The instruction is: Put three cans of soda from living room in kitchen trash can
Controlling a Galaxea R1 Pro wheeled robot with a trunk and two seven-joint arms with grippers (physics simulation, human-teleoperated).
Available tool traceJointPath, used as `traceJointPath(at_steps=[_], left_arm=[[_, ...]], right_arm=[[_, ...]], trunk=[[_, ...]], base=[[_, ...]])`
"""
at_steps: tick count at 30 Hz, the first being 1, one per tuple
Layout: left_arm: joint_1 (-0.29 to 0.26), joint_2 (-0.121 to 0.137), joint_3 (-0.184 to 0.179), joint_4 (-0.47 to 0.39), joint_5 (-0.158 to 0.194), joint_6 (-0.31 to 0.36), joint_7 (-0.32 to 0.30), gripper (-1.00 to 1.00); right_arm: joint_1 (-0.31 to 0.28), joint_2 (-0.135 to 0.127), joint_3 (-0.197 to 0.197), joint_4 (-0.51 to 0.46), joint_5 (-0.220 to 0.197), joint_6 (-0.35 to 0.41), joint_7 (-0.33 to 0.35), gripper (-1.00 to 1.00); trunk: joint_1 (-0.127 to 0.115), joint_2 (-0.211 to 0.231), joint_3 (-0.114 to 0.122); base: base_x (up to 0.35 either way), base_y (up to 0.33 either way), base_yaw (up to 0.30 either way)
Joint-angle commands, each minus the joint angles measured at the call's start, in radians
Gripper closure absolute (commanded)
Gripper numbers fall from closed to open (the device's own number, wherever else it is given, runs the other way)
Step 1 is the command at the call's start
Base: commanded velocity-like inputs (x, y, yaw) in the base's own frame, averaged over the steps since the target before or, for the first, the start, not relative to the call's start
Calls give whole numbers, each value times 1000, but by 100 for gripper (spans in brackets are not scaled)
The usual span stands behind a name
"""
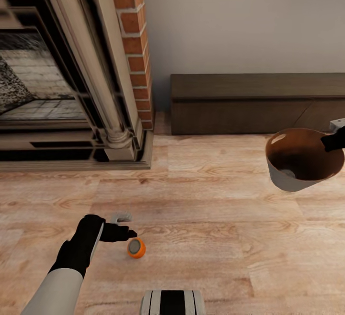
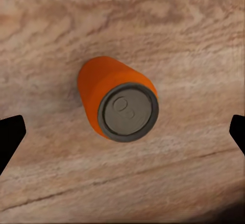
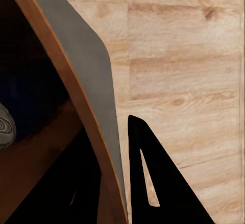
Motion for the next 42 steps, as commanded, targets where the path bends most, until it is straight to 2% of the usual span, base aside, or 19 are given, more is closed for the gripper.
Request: traceJointPath(at_steps=[1, 3, 7, 18, 42], left_arm=[[0, 0, -4, 0, 0, 1, 0, -100], [0, 0, -7, 0, 0, 1, 0, -100], [0, 0, -10, 1, 0, 2, 0, -100], [0, 0, -11, 2, -1, 3, 0, -100], [2, 2, -11, -13, 8, -4, -10, -100]], right_arm=[[-14, 3, 3, 2, 27, 4, 2, 100], [-33, 9, 3, 5, 56, 4, 7, 100], [-52, 13, 3, 6, 80, 4, 20, 100], [-61, 13, 2, 6, 89, 4, 26, 100], [-59, 12, 7, 8, 91, 4, 27, 100]], trunk=[[0, 0, -6], [1, -1, -16], [3, -2, -38], [8, -4, -86], [8, -4, -87]], base=[[0, 0, 0], [0, 0, 0], [0, 0, 0], [0, 0, 0], [16, -44, 0]])
